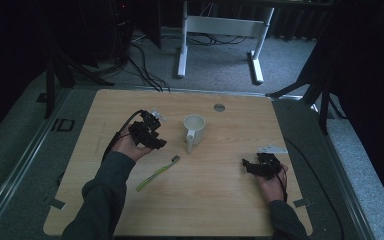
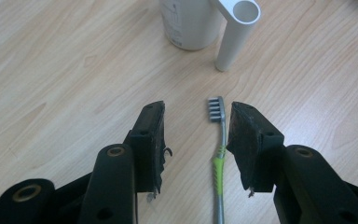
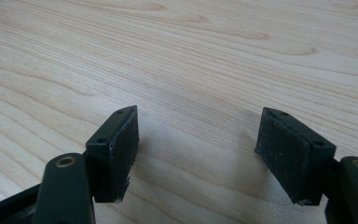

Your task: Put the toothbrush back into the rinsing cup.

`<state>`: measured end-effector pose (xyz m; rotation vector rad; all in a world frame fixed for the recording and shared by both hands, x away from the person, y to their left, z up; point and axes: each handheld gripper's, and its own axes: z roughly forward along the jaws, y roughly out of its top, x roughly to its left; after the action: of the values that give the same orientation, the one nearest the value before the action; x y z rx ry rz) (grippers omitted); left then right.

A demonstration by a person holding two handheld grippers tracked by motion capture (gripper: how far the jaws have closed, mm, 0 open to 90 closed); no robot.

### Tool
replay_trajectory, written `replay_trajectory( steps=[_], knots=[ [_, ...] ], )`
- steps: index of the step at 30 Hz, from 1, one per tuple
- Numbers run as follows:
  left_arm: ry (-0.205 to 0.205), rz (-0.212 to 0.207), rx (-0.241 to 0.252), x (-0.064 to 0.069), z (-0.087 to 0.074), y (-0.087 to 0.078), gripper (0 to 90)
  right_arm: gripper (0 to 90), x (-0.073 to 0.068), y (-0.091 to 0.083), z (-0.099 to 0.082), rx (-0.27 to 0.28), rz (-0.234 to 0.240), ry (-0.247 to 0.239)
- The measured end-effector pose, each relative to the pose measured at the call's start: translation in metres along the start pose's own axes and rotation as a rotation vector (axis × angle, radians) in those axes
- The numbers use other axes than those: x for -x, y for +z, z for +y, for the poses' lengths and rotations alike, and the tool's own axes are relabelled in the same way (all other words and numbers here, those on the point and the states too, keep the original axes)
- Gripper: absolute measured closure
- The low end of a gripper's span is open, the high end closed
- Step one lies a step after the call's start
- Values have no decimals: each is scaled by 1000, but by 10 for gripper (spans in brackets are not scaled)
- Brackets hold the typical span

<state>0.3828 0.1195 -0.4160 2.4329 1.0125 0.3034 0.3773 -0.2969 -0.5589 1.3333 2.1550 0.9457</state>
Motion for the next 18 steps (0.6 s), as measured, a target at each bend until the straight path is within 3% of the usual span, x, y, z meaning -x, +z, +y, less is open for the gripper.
replay_trajectory(
  steps=[18],
  knots=[
    [-1, -33, -80, 0, 2, 12, 574, 293, 0, 0, 0, 0, 1, -1]
  ],
)
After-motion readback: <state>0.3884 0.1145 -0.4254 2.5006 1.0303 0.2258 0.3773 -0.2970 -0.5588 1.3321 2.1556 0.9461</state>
